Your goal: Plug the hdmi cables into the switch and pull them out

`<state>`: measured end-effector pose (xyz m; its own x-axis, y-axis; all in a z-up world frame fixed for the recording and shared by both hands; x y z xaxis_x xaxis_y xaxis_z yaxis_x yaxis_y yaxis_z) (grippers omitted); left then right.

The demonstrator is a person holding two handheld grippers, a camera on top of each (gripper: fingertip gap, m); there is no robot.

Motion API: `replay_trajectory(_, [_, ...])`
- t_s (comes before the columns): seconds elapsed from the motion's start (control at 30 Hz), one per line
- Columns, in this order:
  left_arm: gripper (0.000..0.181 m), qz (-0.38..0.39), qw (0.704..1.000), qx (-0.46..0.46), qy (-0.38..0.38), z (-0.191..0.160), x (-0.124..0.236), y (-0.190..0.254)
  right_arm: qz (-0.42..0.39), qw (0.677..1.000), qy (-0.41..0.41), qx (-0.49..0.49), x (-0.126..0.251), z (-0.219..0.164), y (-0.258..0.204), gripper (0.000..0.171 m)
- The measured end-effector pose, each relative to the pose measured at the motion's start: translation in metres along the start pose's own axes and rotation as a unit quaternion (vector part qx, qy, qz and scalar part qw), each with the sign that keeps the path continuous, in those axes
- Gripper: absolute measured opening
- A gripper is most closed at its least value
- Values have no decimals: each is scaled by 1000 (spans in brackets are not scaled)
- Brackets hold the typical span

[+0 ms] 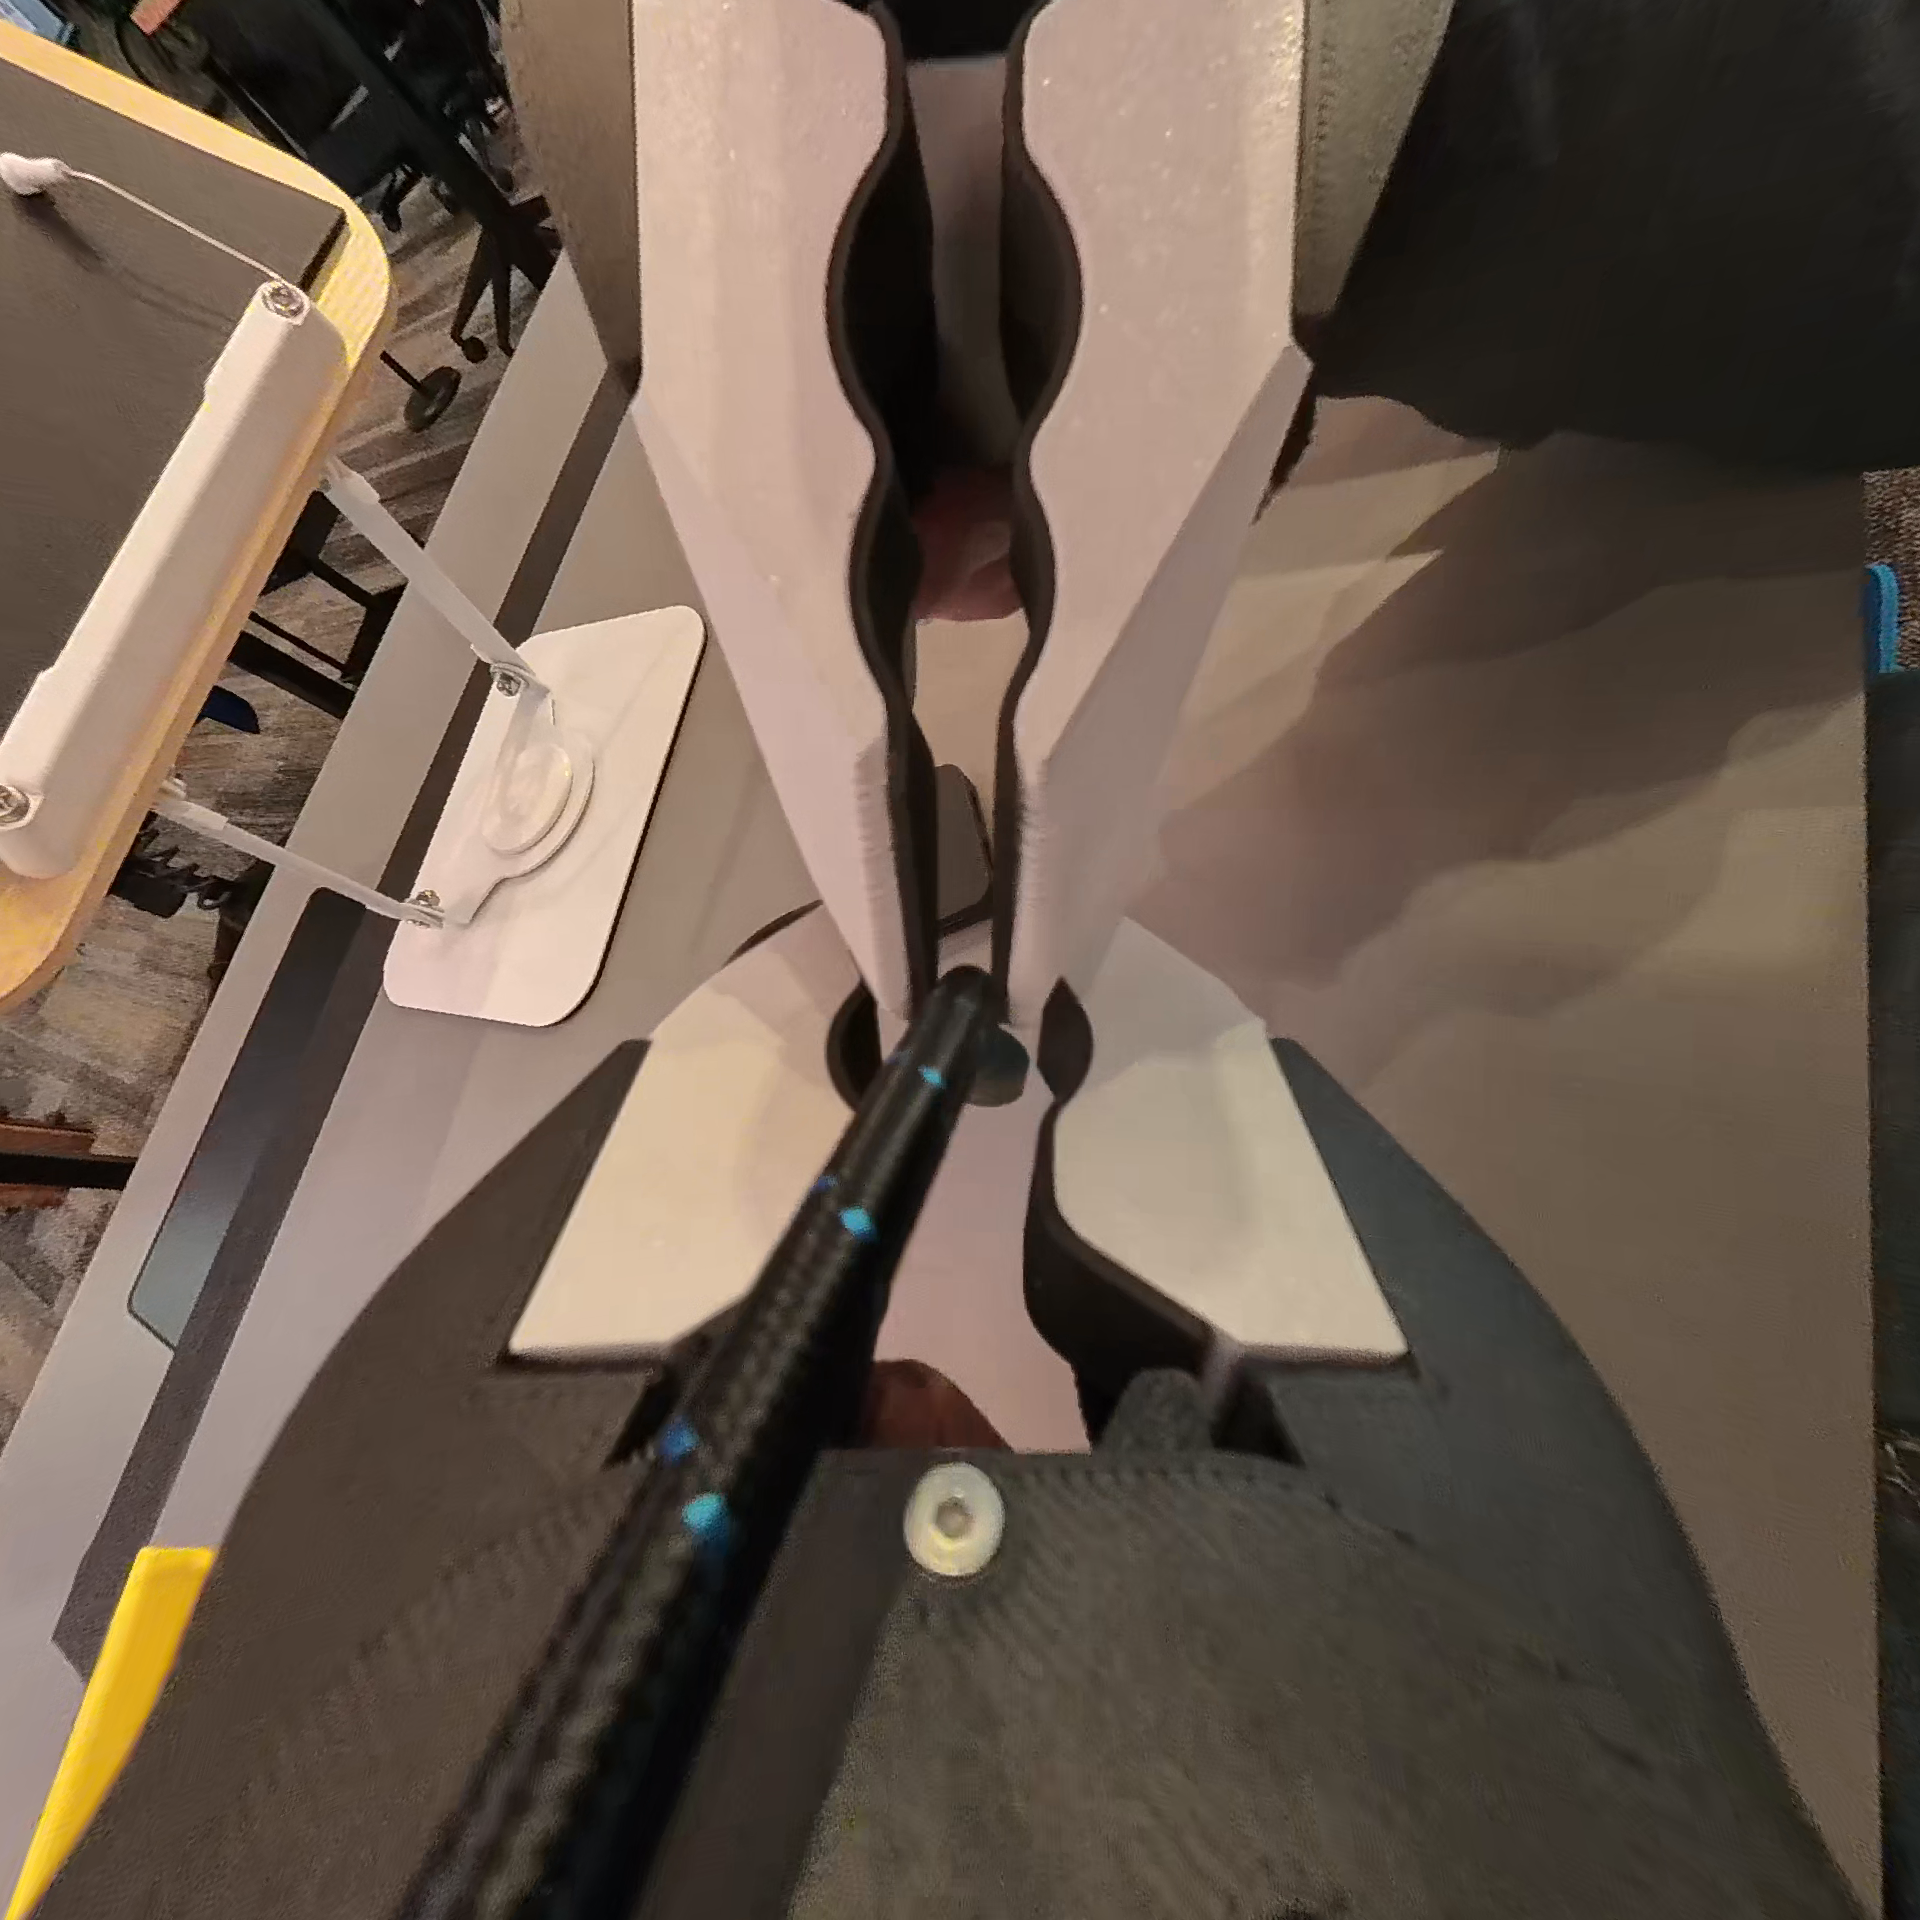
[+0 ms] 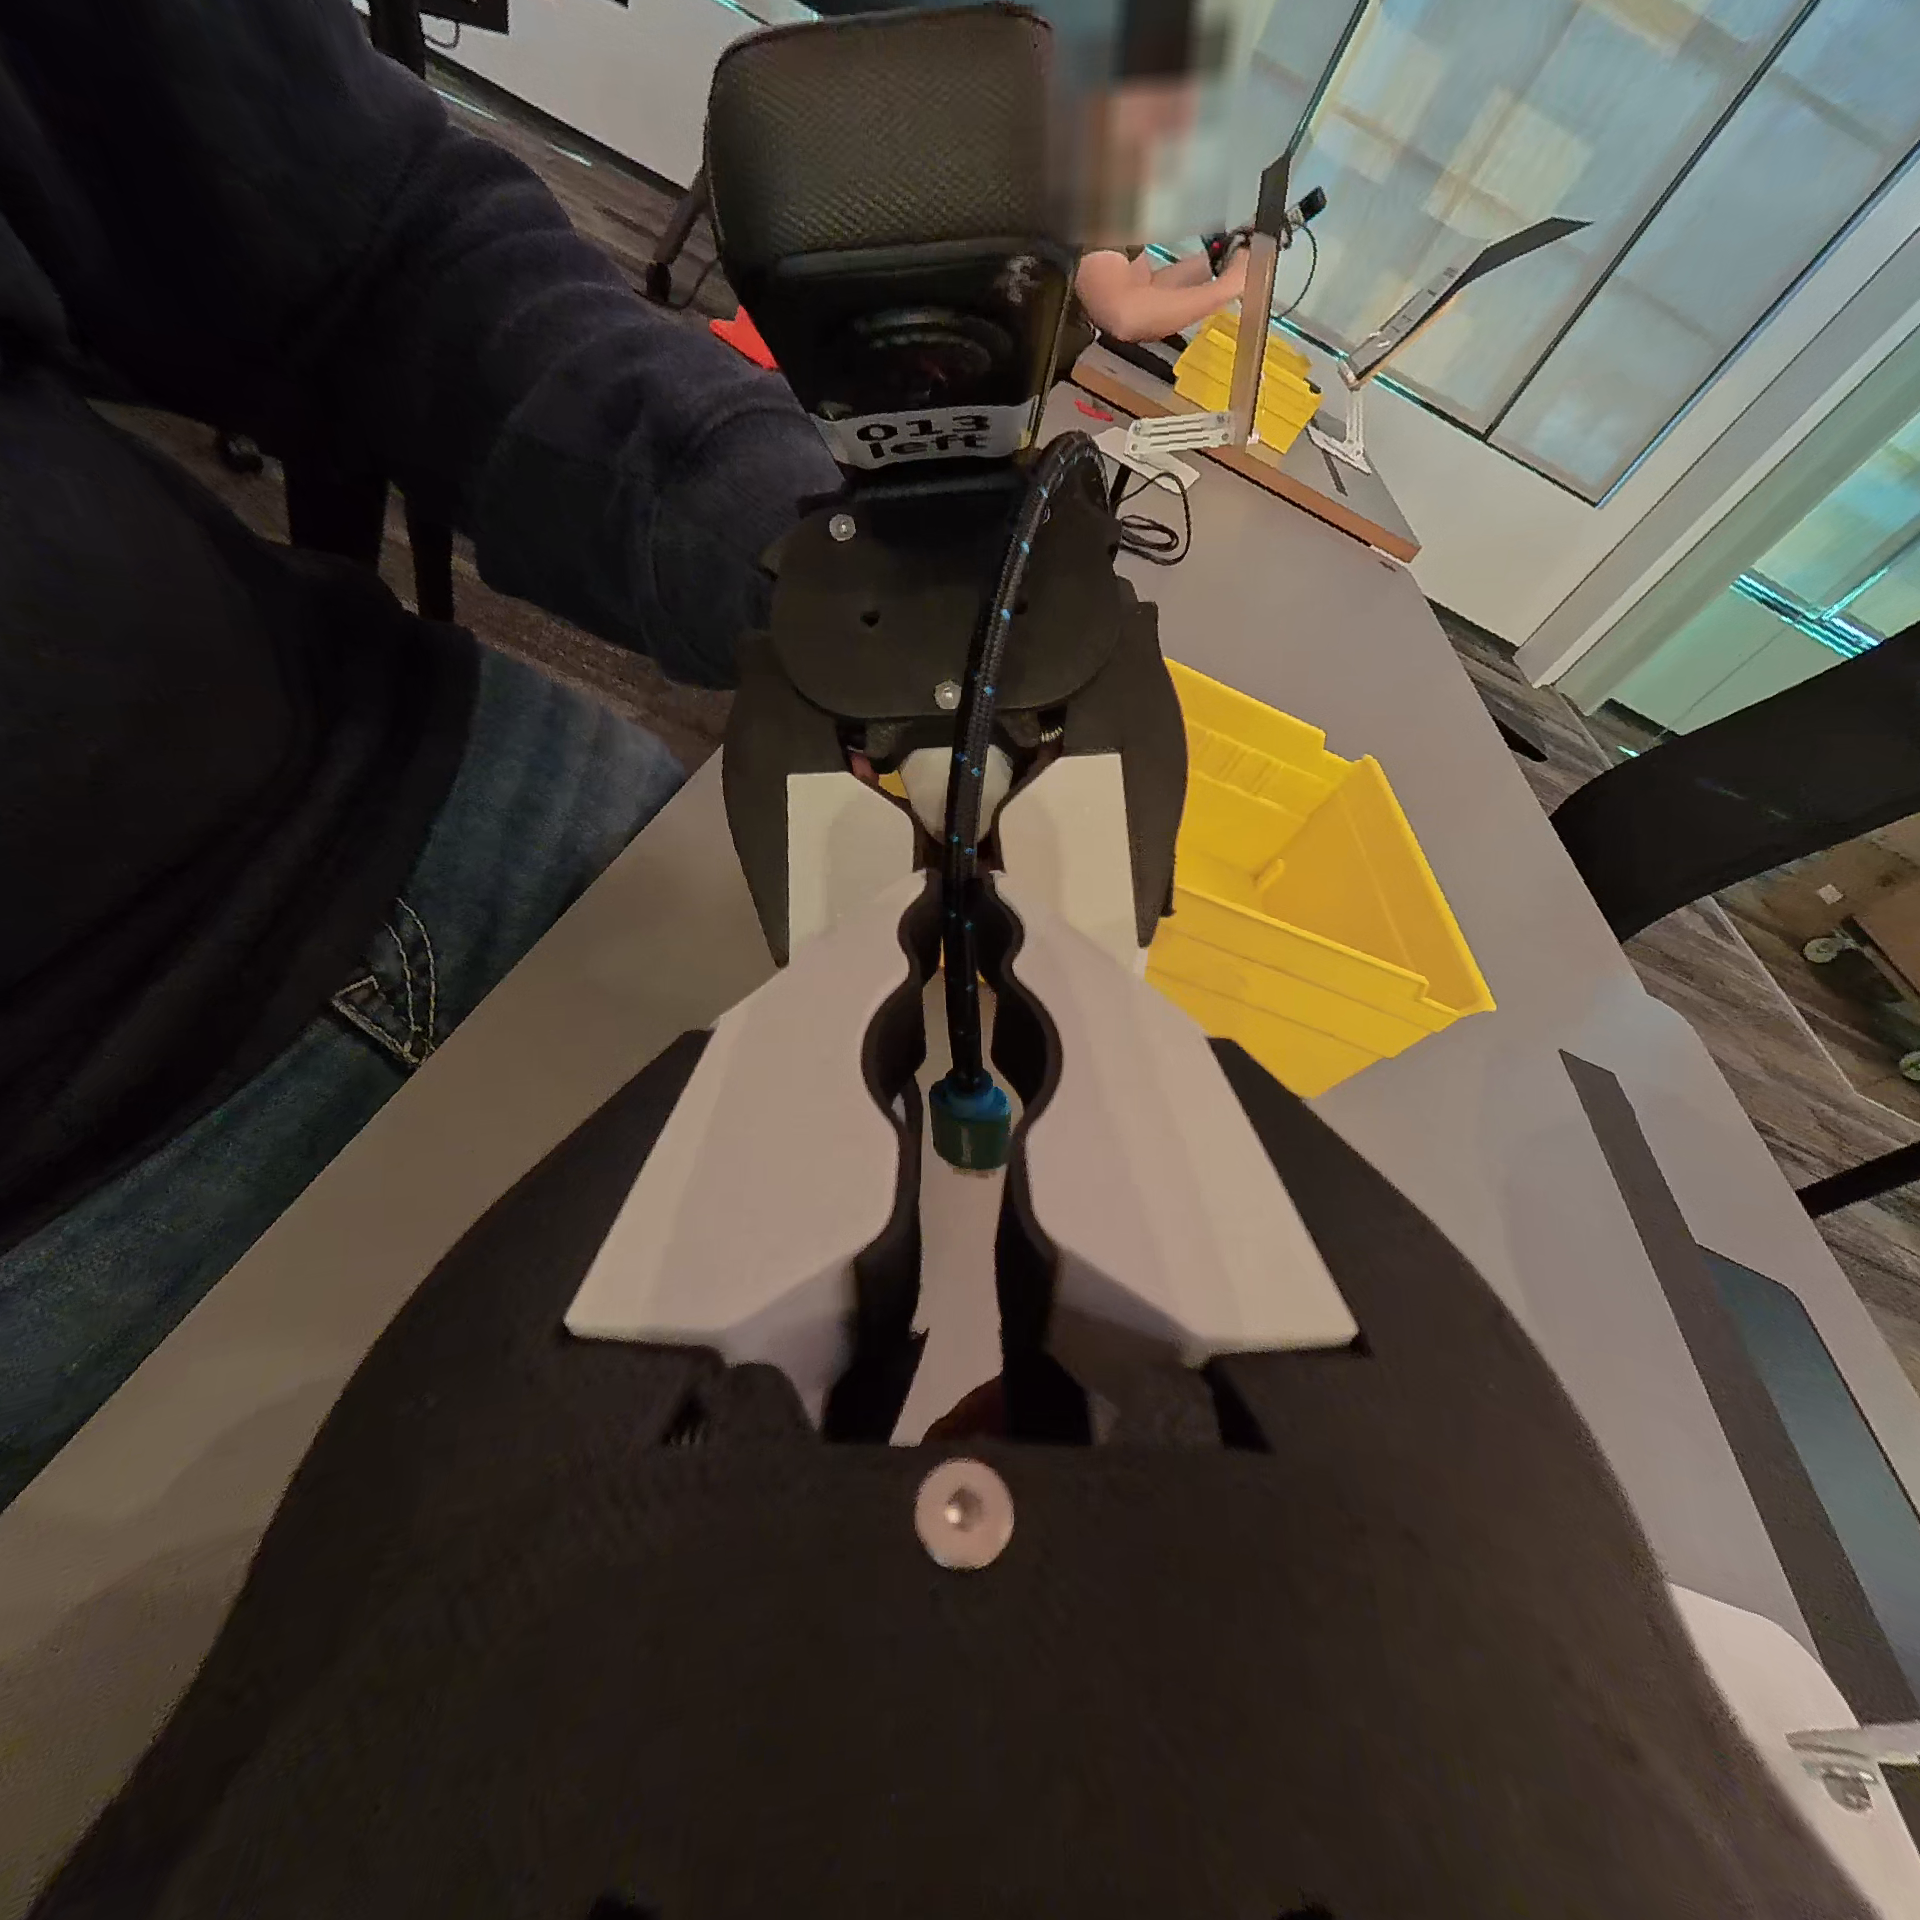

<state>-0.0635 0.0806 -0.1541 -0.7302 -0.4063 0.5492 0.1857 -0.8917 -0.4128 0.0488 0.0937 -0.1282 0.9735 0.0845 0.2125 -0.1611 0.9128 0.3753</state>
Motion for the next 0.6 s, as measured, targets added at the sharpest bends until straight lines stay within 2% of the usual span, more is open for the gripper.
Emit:
replay_trajectory(0.07, [20, -2, 1000, 1, -2, 0, -1, 1, -5, 1000, -11, 5, -1, -2, 0, 2])
replay_trajectory(0.13, [4, 5, 1000, 5, -1, 0, -2, 1, -5, 1000, -17, 7, -2, -2, 0, 2])
replay_trajectory(0.37, [3, 9, 1000, 13, 8, 1, 0, -1, -19, 1000, -7, 11, -1, -1, 1, 3])
replay_trajectory(0.5, [3, 12, 1000, 20, 21, 1, 5, -5, -39, 999, 19, -15, 9, -2, 10, 18])
replay_trajectory(0.6, [3, 10, 999, 26, 42, 3, 12, -9, -40, 994, 55, -86, 26, -9, 24, 30])
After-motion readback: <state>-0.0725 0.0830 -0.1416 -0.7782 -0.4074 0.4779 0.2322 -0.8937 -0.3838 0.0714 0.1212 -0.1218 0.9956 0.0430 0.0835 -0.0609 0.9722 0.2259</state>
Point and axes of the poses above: each gripper's, where its closed fingertips meet, x back along the fingers, z out of its top, y = z × x across the jaws, the point moved 9 cm from there along x, back along the fingers, and after that the axes turned 2 degrees about -z, right-handed, at the moved point
